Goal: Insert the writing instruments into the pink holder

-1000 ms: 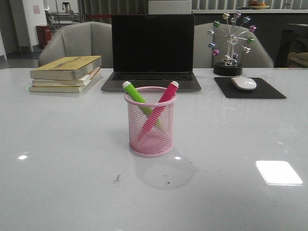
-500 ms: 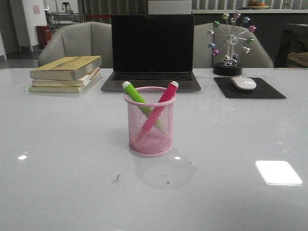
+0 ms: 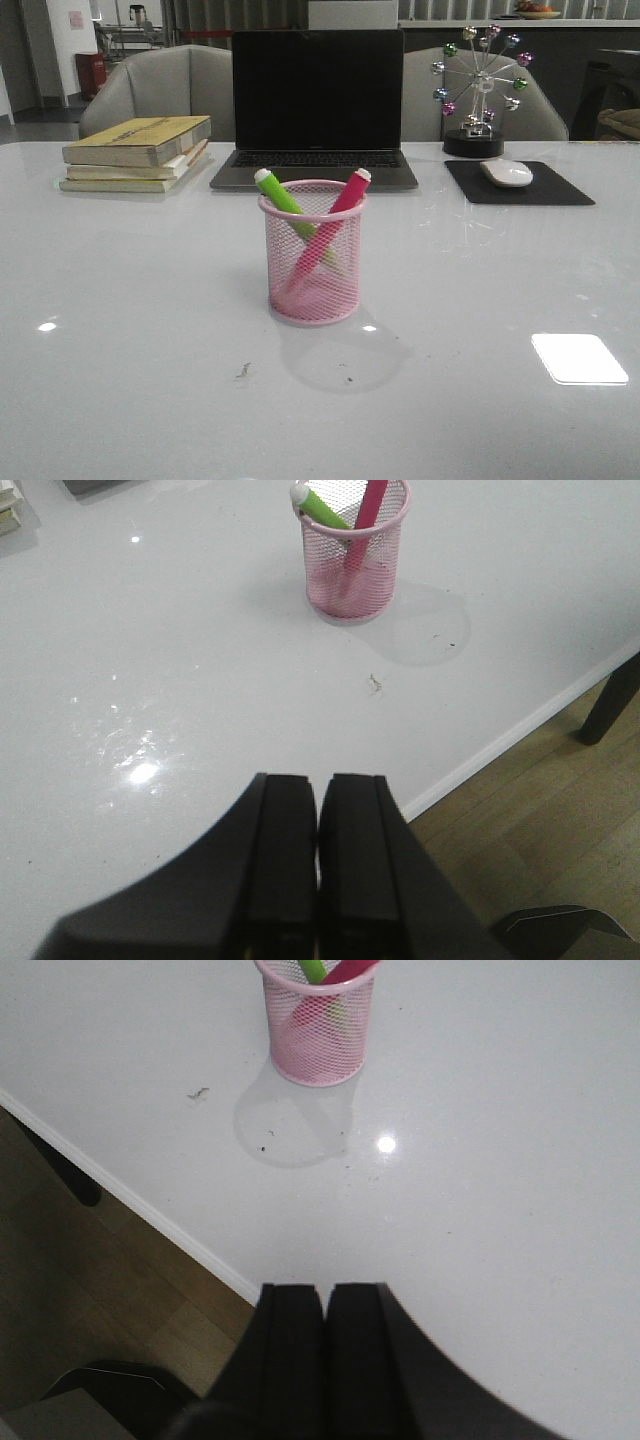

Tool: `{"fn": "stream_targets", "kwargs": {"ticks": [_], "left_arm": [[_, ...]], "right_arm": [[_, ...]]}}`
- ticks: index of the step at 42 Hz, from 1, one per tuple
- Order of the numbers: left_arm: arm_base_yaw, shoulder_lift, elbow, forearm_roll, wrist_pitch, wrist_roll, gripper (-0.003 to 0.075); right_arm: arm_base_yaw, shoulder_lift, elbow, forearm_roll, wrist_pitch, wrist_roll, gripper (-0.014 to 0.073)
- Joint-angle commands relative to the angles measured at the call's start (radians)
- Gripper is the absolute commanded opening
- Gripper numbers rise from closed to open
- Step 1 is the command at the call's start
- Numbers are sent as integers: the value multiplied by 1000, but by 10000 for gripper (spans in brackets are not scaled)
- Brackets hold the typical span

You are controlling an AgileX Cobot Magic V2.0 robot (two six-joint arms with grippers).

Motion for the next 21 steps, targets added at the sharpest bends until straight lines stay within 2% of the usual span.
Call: {"fn": "stream_targets", "kwargs": {"ticks": [1, 21], "left_arm": [[-2, 1, -26, 8, -68, -12, 92], [-2, 1, -26, 8, -70, -12, 92]], "right_arm": [[-3, -2, -27, -13, -58, 7, 58], [-3, -2, -27, -13, -44, 7, 58]]}}
